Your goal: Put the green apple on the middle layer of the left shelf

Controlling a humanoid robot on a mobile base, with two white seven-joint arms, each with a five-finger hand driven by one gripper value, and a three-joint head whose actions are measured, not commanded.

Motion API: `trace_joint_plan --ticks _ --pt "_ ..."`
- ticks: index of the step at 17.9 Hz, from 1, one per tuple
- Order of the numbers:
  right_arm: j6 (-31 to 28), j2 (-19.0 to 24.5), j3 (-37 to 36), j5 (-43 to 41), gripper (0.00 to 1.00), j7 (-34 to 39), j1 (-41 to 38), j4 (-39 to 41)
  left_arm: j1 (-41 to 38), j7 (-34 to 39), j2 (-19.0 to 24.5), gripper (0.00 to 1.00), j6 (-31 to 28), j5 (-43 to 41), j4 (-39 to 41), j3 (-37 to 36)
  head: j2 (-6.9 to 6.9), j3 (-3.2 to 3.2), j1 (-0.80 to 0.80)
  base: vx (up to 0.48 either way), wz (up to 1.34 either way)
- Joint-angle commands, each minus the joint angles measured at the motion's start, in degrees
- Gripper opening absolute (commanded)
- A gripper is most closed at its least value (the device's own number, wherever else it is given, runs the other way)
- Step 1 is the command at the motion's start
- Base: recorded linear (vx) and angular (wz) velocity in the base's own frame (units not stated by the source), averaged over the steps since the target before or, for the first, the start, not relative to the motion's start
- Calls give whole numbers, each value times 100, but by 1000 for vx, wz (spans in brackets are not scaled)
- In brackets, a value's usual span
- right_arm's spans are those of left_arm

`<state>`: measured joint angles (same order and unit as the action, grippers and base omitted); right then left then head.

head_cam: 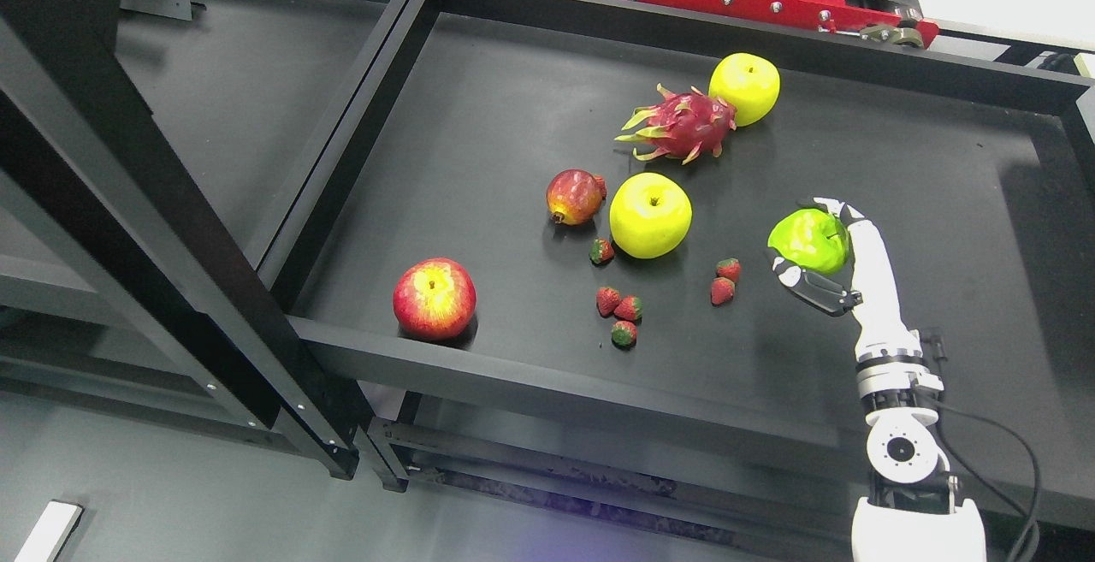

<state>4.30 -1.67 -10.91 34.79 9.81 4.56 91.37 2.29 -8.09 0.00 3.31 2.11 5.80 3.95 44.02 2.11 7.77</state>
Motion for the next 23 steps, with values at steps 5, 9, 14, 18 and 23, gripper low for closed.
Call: trace_joint_plan --ticks 5,9,14,18,23 --pt "-500 -185 45 608 2 39 564 -1559 0 1 100 100 3 0 0 0 0 0 0 55 -8" --pt "-701 -185 36 555 24 13 537 -1719 0 1 100 100 3 0 0 0 0 0 0 22 1" --pt "-511 -123 132 -68 100 57 424 -1561 0 1 100 100 3 0 0 0 0 0 0 2 0" --pt "184 -115 379 -95 100 30 64 -860 0 1 100 100 3 -8 0 0 0 0 0 0 0" --pt "510 67 318 -560 100 -5 -516 177 0 1 100 100 3 0 0 0 0 0 0 0 0"
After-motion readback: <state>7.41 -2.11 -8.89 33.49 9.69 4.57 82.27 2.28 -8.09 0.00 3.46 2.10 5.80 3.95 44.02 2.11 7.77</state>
